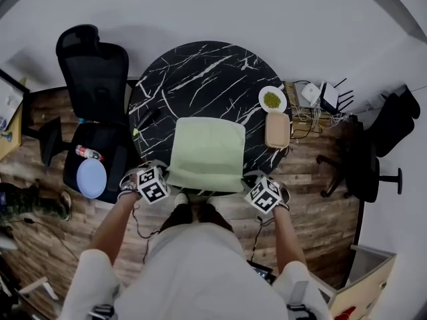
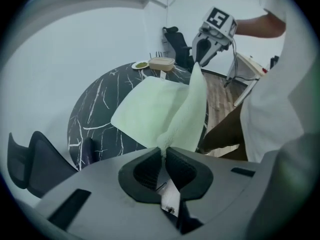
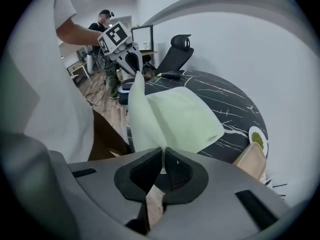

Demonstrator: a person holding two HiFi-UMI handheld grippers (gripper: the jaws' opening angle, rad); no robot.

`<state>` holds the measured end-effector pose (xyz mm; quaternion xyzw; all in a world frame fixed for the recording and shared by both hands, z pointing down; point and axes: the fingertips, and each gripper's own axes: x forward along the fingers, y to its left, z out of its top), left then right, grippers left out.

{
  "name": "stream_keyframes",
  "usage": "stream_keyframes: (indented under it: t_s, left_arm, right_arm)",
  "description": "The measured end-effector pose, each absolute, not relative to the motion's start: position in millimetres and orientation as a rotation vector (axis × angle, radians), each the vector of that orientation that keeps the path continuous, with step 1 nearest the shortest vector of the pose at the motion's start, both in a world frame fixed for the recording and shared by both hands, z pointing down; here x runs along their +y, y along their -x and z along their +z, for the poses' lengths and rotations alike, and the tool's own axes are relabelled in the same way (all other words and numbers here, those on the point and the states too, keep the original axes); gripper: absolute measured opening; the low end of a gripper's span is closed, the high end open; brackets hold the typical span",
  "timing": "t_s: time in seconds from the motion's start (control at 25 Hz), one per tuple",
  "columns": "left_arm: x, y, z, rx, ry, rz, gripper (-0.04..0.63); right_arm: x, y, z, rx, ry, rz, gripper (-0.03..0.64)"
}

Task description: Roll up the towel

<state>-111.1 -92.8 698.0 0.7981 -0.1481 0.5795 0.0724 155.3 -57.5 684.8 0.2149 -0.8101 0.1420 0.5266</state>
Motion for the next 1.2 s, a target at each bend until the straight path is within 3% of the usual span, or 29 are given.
stream_keyframes:
  t_s: [0.32, 0.44, 0.48, 0.72, 1.08, 1.2]
  left_arm:
    - [-151, 107, 743, -0.584, -2.311, 1.801, 0.039]
    - [-153, 104, 745, -0.659, -2.324, 1.736, 0.18]
    - [-154, 103, 742, -0.687, -2.338, 1.71, 0.192]
    - [-123, 106, 730, -0.661, -2.443, 1.687, 0.195]
    - [-67, 105, 773, -0.401, -2.475, 1.929, 0.193]
    - [-63, 112, 790, -0.351, -2.398, 2.001, 0.158]
  right_arm:
    - [-121, -167, 731, -1.823, -0.674, 0.252, 0.022]
    - [-125, -177, 735, -1.784, -0.774, 0.199, 0.077]
    - [-125, -181, 732, -1.779, -0.806, 0.172, 0.089]
    - [-74, -165, 721, -1.848, -0.704, 0.056, 0.091]
    - [-22, -150, 767, -1.811, -0.454, -0.034, 0.091]
    - [-25, -151, 781, -1.784, -0.427, -0.021, 0.091]
